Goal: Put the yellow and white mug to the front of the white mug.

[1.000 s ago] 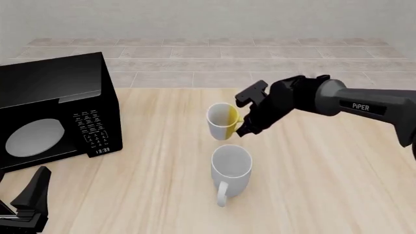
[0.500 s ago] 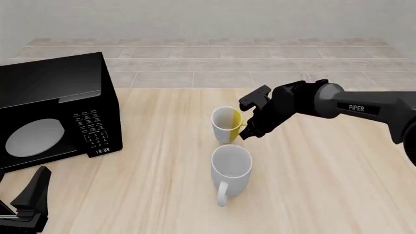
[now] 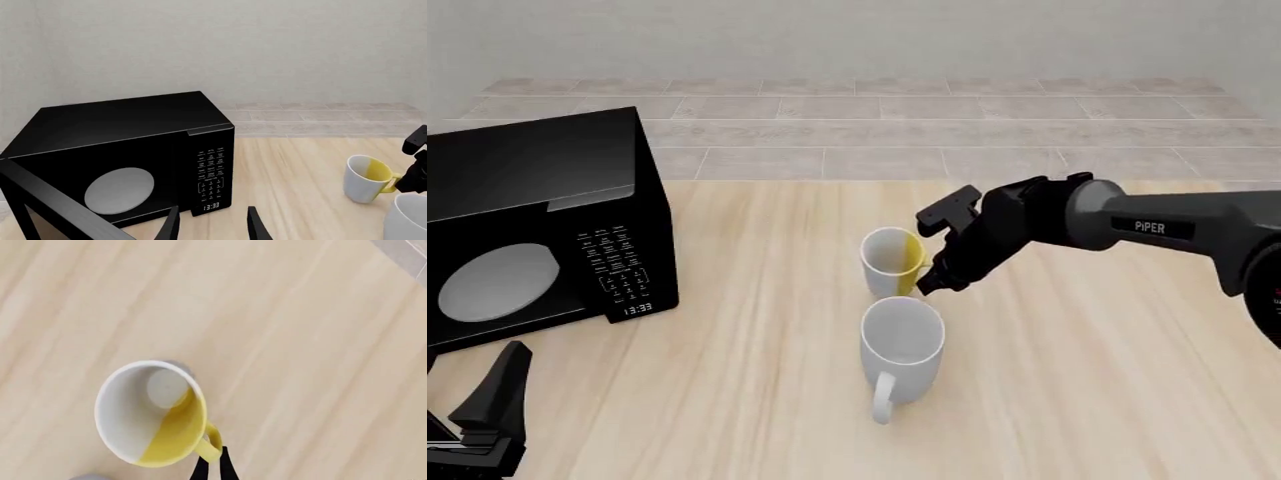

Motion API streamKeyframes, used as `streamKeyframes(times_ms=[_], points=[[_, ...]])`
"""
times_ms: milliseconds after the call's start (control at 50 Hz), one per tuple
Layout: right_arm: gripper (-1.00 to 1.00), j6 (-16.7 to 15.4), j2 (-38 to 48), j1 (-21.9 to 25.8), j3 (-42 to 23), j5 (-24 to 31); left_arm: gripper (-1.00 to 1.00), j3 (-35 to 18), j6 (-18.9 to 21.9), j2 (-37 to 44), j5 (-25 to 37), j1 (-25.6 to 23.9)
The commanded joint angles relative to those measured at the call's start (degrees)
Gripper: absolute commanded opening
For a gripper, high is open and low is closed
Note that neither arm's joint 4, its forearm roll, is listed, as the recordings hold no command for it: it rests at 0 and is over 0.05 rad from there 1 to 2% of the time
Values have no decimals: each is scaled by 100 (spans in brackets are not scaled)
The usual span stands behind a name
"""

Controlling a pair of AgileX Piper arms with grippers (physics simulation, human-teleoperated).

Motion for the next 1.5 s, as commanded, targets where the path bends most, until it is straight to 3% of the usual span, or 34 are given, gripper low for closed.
streamKeyframes(times_ms=[20, 340, 360, 900, 1500], points=[[-100, 69, 66, 28, 49, -36, 100, 0, 0, 0, 0, 0], [-100, 149, 78, 26, 116, -116, 100, 0, 0, 0, 0, 0], [100, 149, 69, 27, 117, -108, 100, 0, 0, 0, 0, 0], [100, -6, -413, -67, 25, 197, 100, 0, 0, 0, 0, 0], [100, 124, -1607, -56, 479, 194, 100, 0, 0, 0, 0, 0]])
